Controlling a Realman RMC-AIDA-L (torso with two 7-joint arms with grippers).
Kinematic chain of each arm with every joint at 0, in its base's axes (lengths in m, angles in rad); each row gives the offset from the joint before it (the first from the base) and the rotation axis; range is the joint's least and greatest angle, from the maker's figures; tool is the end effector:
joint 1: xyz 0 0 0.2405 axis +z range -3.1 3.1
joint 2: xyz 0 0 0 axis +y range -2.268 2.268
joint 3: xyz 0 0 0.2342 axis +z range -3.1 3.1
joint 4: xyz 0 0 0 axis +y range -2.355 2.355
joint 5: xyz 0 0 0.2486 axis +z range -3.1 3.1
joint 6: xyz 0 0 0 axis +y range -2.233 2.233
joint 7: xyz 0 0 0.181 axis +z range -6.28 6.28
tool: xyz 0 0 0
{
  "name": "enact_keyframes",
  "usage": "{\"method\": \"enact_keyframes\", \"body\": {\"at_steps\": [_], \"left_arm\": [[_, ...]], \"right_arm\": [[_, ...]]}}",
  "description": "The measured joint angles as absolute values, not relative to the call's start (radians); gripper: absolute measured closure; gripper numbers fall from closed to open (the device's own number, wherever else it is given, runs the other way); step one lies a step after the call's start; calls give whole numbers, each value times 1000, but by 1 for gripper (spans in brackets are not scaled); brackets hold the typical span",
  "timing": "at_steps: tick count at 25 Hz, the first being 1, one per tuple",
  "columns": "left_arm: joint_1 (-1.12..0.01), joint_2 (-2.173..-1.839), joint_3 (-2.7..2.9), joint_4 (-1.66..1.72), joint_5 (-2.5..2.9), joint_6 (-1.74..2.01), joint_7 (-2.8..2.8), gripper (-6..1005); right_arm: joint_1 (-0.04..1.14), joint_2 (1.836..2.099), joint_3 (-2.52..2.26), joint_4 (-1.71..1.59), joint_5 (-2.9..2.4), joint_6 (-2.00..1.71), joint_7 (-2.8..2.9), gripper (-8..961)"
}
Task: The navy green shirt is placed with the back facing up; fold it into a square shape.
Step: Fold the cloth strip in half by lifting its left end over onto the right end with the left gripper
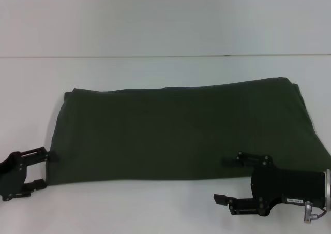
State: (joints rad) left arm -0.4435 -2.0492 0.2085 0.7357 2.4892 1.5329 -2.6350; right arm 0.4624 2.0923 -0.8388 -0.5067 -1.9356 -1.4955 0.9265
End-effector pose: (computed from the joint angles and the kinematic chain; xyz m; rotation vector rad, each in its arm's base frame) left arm -0.3821 0.3153 0.0373 -1.5168 -2.3597 -0.6780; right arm 0.2753 0.3221 -0.0736 -2.8165 0.2090 0.6185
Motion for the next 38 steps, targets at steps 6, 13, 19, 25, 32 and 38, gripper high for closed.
{"method": "enact_keyframes", "body": {"at_steps": [6, 13, 19, 25, 32, 38], "left_arm": [[-444, -2046, 203, 743, 2511, 1542, -2641, 123], [-458, -2046, 208, 736, 2511, 1525, -2641, 123], [-480, -2041, 209, 689, 2510, 1497, -2641, 122], [-508, -2037, 211, 661, 2505, 1471, -2635, 123], [-537, -2035, 242, 645, 2504, 1467, -2607, 141], [-547, -2031, 317, 665, 2511, 1479, -2567, 222]], "right_arm": [[462, 2092, -838, -511, -1935, -1498, 929, 85], [462, 2092, -836, -512, -1932, -1499, 930, 88], [462, 2092, -837, -512, -1930, -1499, 930, 88], [464, 2092, -834, -514, -1929, -1501, 931, 88], [466, 2092, -831, -514, -1926, -1503, 932, 87], [466, 2092, -828, -516, -1922, -1503, 941, 87]]}}
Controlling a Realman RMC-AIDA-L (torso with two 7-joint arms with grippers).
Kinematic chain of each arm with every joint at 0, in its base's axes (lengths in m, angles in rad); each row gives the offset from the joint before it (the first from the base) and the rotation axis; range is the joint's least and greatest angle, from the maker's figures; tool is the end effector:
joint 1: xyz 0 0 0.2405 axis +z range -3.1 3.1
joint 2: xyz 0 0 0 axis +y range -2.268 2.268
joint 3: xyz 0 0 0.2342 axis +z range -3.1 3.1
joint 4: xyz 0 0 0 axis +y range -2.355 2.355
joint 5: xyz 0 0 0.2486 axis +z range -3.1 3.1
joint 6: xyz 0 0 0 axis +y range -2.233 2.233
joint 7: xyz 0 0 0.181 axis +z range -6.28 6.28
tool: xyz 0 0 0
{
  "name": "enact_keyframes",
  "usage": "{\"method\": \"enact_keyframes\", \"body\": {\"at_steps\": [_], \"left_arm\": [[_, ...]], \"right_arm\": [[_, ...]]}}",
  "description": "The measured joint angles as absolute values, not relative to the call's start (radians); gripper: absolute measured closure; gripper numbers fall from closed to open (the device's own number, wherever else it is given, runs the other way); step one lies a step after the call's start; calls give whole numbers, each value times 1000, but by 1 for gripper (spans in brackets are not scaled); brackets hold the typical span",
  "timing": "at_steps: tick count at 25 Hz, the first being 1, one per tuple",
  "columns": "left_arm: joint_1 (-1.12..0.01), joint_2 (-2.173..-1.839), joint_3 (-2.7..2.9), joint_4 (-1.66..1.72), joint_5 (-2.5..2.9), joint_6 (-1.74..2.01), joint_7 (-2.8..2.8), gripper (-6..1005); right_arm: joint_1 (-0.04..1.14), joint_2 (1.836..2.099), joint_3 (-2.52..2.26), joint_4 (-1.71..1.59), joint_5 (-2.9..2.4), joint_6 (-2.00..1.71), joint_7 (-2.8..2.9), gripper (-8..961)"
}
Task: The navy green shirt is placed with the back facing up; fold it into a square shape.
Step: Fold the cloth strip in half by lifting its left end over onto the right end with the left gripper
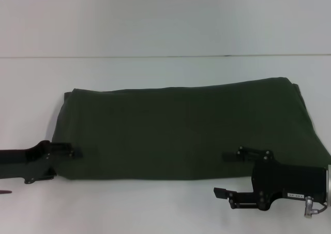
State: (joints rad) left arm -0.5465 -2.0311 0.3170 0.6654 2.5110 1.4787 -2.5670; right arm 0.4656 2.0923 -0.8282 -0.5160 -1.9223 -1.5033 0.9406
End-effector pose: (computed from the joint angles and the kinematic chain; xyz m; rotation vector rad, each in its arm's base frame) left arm -0.3525 0.3506 0.0161 -1.7664 -2.2464 -0.5297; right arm 0.2717 0.3263 -0.0690 -2.7978 0.2171 0.6427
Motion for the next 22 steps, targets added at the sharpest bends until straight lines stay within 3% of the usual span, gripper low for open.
{"method": "enact_keyframes", "body": {"at_steps": [7, 16, 20, 22], "left_arm": [[-544, -2032, 317, 665, 2506, 1476, -2561, 347], [-540, -2035, 317, 659, 2479, 1471, -2532, 851], [-539, -2037, 317, 658, 2472, 1469, -2520, 949], [-536, -2038, 311, 658, 2458, 1467, -2506, 949]], "right_arm": [[467, 2092, -819, -517, -1920, -1508, 945, 87], [465, 2092, -818, -517, -1911, -1516, 945, 87], [466, 2092, -817, -517, -1909, -1516, 946, 87], [467, 2092, -816, -517, -1902, -1516, 946, 87]]}}
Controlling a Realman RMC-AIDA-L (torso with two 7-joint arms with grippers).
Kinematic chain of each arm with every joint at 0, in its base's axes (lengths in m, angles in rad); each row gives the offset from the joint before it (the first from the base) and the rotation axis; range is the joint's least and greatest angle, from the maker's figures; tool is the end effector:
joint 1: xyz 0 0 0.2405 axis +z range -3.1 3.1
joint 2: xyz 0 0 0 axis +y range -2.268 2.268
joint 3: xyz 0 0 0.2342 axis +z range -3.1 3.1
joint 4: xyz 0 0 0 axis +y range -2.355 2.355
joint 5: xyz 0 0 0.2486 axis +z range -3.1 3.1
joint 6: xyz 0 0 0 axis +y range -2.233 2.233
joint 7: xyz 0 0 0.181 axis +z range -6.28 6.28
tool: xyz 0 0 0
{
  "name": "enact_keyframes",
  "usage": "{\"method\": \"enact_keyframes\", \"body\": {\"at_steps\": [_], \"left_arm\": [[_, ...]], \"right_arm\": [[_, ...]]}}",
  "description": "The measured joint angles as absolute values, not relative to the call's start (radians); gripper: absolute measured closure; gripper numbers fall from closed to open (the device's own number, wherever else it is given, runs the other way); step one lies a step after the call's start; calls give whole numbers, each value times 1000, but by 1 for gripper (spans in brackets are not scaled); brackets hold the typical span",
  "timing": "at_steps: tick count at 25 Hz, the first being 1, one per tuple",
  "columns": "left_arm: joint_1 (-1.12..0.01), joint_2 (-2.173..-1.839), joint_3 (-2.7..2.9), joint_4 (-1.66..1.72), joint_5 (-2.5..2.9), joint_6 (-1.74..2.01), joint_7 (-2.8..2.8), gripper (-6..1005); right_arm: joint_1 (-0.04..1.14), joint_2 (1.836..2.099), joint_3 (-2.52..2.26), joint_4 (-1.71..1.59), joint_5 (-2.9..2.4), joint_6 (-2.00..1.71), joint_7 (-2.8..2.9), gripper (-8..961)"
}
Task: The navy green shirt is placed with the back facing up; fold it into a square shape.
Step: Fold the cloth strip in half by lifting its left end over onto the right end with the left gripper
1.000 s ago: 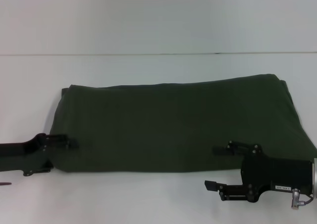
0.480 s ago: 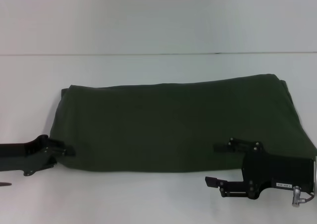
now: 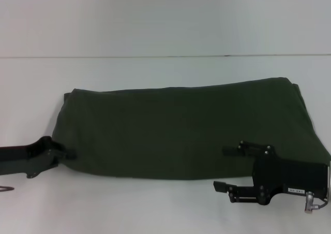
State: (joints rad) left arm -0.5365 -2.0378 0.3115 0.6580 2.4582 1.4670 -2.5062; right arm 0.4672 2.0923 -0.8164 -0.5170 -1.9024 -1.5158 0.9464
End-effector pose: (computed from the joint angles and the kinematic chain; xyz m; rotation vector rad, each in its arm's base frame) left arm -0.3500 0.3530 0.0154 -1.7996 -2.1905 -0.6000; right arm 0.2679 0.3288 -0.0651 -2.7762 0.2248 0.6806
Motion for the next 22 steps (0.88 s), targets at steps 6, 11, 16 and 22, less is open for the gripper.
{"method": "enact_keyframes", "body": {"at_steps": [6, 11, 16, 22], "left_arm": [[-519, -2026, 258, 664, 2458, 1433, -2460, 949], [-506, -2009, 191, 684, 2464, 1429, -2429, 949], [-473, -1991, 144, 750, 2475, 1404, -2424, 948], [-445, -1971, 60, 801, 2499, 1380, -2421, 948]], "right_arm": [[467, 2092, -809, -517, -1873, -1516, 951, 88], [473, 2092, -802, -517, -1868, -1511, 958, 88], [482, 2092, -802, -517, -1861, -1510, 970, 88], [486, 2092, -803, -518, -1861, -1505, 979, 87]]}}
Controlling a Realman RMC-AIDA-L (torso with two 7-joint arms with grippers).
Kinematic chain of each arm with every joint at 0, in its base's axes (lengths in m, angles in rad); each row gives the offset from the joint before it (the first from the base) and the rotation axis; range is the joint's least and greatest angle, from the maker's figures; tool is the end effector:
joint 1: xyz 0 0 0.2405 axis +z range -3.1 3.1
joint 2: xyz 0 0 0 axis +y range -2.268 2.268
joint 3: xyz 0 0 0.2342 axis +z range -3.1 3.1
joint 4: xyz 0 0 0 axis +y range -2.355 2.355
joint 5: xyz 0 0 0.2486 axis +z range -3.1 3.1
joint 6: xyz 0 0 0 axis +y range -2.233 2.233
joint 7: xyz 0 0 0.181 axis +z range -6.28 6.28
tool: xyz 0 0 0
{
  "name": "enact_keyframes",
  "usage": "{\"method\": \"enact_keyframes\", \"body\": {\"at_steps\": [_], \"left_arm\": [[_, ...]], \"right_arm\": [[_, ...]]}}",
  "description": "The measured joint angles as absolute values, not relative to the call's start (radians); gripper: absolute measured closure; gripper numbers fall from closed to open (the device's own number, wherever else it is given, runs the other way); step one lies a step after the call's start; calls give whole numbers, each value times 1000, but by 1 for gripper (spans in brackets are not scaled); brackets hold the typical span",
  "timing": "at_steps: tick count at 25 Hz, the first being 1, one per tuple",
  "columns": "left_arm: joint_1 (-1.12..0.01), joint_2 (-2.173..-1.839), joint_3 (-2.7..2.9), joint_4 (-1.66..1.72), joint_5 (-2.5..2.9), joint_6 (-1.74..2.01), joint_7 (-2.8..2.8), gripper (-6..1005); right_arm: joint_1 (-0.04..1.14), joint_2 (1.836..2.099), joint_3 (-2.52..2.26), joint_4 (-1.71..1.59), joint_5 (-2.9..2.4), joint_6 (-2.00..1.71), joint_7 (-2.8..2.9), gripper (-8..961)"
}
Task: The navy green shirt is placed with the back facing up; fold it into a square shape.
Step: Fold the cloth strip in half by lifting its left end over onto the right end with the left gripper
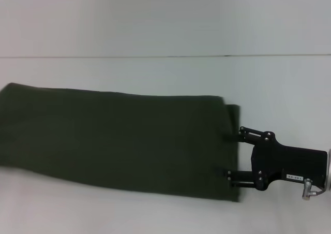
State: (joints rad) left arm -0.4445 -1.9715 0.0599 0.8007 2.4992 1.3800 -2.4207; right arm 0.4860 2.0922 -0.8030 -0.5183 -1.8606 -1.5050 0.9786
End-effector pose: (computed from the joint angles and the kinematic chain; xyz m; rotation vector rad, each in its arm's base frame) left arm -0.4293 0.3291 0.1222 -1.4443 -1.9458 -0.6655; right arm 0.2591 0.3414 -0.0589 -2.7280 0.2553 0.7266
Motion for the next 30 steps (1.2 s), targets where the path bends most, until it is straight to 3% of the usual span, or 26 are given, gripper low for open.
{"method": "enact_keyframes", "body": {"at_steps": [14, 20, 21, 24, 29, 30], "left_arm": [[-501, -1967, 44, 765, 2323, 1534, -2412, 949], [-582, -1993, 111, 723, 2181, 1628, -2412, 949], [-637, -2022, 192, 679, 2126, 1612, -2396, 949], [-689, -2056, 257, 629, 2098, 1578, -2364, 949], [-774, -2156, 386, 533, 2089, 1487, -2275, 949], [-782, -2162, 420, 497, 2088, 1465, -2262, 949]], "right_arm": [[487, 2092, -802, -511, -1861, -1455, 983, 87], [478, 2092, -795, -506, -1861, -1439, 983, 88], [476, 2092, -791, -505, -1861, -1439, 983, 88], [466, 2092, -776, -505, -1861, -1442, 983, 88], [431, 2087, -766, -515, -1861, -1459, 983, 88], [426, 2085, -765, -517, -1861, -1464, 984, 88]]}}
